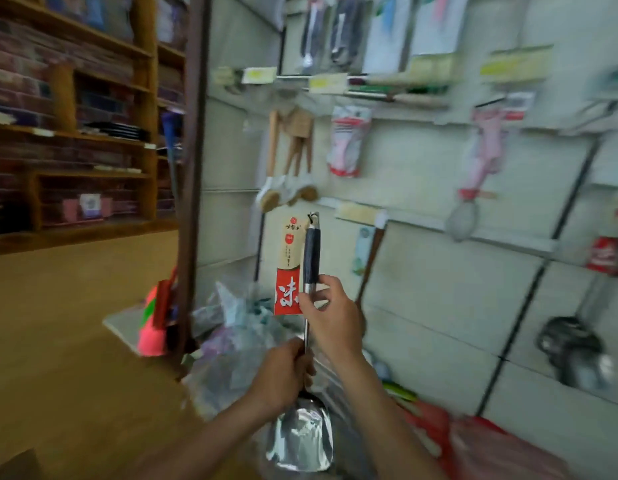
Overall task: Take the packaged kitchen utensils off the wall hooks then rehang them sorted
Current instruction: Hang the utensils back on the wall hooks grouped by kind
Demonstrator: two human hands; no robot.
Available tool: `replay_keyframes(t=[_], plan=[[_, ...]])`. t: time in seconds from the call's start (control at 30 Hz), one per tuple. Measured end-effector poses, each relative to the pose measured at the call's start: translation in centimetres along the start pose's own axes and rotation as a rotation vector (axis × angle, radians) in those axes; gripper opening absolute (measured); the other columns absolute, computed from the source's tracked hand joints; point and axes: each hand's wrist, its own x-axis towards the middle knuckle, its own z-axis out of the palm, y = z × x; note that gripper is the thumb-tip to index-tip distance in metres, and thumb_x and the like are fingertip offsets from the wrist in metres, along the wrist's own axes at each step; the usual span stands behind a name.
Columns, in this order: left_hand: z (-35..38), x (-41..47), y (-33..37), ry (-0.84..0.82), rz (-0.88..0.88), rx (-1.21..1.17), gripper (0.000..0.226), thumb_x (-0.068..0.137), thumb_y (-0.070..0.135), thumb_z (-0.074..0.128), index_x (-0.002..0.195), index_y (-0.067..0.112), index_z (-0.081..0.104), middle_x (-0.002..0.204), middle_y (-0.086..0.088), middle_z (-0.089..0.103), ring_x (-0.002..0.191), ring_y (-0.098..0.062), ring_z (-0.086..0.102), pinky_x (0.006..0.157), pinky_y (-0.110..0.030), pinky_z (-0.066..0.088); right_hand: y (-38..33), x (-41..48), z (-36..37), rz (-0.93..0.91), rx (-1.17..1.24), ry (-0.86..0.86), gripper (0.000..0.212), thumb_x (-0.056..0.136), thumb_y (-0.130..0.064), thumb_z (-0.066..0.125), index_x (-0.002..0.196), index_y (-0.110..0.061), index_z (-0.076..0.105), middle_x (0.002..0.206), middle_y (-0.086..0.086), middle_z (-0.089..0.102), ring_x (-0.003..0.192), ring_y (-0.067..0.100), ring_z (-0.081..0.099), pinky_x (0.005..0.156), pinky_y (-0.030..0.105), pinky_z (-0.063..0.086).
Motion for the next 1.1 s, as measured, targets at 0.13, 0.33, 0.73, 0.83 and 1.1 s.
replay_keyframes(t=[0.13,0.33,0.73,0.83,1.1], plan=[[7.7,0.8,6.3,-0.124,0.087,-0.077,0.017,0.099,0.004,0.046,0.088,-0.004,0.056,0.069,-0.009,0.066,0.057,-0.024,0.064,0.053,-0.03,0.05,3.2,0.6,-9.5,0.087,0.143,0.077,0.012,0.088,-0.035,0.073,0.097,-0.032,0.066,0.088,-0.01,0.075,0.079,0.003,0.071,0.072,0.03,0.059],[17.9,0.4,13.3,-0.286,0.178,-0.065,0.024,0.096,0.003,0.049,0.073,0.01,0.051,0.068,-0.009,0.07,0.055,-0.021,0.065,0.05,-0.025,0.047,7.3,-1.1,-22.5,0.152,0.163,0.162,0.016,0.089,-0.024,0.073,0.102,-0.015,0.072,0.087,-0.003,0.076,0.079,0.008,0.073,0.074,0.027,0.059],[33.7,-1.9,24.4,-0.514,0.261,-0.212,0.017,0.097,0.001,0.046,0.081,0.003,0.054,0.075,-0.015,0.065,0.062,-0.028,0.062,0.059,-0.032,0.051,11.9,-4.4,-41.5,0.183,0.064,0.35,0.014,0.092,-0.023,0.071,0.1,-0.012,0.071,0.093,-0.004,0.075,0.079,0.004,0.073,0.068,0.019,0.057],[35.4,-1.8,26.7,-0.526,0.276,-0.241,0.014,0.098,0.001,0.046,0.09,-0.005,0.055,0.077,-0.017,0.062,0.065,-0.026,0.059,0.058,-0.03,0.05,12.0,-3.9,-44.2,0.161,0.027,0.366,0.019,0.092,-0.028,0.071,0.105,-0.014,0.07,0.1,-0.003,0.075,0.085,0.004,0.073,0.074,0.022,0.059],[36.2,0.3,28.9,-0.453,0.329,-0.226,0.014,0.096,0.001,0.046,0.09,-0.004,0.057,0.081,-0.024,0.066,0.064,-0.028,0.062,0.064,-0.046,0.055,11.3,-1.6,-46.1,0.104,0.008,0.353,0.03,0.092,-0.034,0.069,0.116,-0.015,0.069,0.107,-0.001,0.075,0.081,0.006,0.073,0.078,0.03,0.061]])
